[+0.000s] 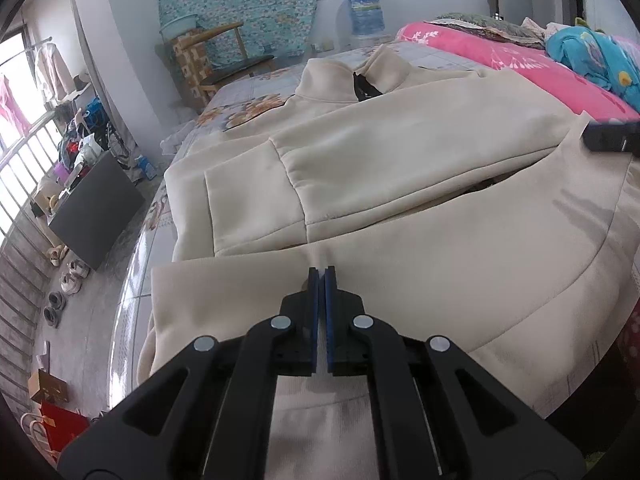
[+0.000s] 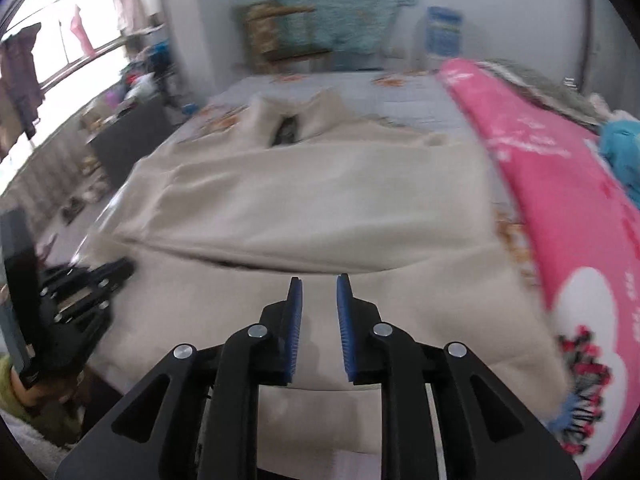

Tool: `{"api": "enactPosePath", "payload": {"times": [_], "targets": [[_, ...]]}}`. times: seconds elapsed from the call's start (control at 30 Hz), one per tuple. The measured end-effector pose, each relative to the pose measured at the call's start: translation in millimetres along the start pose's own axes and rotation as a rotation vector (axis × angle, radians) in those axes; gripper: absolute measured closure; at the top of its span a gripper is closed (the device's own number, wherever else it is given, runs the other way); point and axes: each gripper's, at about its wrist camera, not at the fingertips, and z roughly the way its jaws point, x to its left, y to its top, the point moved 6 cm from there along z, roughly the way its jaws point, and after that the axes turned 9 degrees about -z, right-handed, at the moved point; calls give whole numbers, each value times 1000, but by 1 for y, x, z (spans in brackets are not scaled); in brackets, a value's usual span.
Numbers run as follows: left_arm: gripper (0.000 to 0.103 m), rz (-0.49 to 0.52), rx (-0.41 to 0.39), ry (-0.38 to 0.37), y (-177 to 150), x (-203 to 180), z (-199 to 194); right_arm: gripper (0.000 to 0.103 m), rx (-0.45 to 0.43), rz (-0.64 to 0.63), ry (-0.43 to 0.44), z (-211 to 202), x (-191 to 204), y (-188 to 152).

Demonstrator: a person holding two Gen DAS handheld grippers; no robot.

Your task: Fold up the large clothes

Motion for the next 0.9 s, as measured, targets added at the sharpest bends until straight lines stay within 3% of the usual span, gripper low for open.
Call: {"api": "enactPosePath", "payload": {"times": [0.13, 0.23, 0.37, 0.4, 0.5, 0.53, 0.63, 0.73, 0.8, 0.9], "targets": [[98, -47, 6, -31, -1, 7, -1, 85, 81, -13, 39, 39, 13, -10], [90, -146, 38, -86, -4, 29, -10, 85, 67, -36, 19, 40, 14, -9], [91, -288, 78, 1, -25, 90, -13, 85, 64, -26, 30, 38, 11, -12], [96, -333, 68, -16, -30, 106, -15, 85, 62, -20, 35, 38, 10, -12], [100, -372, 59, -5, -35, 131, -15, 85, 52, -18, 42, 42, 9, -11], [100, -377, 69, 41, -37, 140, -12, 85, 49, -15, 46, 43, 9, -10], [101, -464, 84, -26, -33, 151, -18, 85, 46, 6, 71, 42, 7, -12], [98, -420, -4, -81, -19, 135, -48, 85, 45, 24, 92, 42, 5, -12], [94, -380, -26, -221, -13, 103, -64, 85, 49, 23, 95, 43, 5, -11], [94, -301, 17, -382, -14, 48, -64, 85, 55, -4, 81, 43, 8, -10]]}}
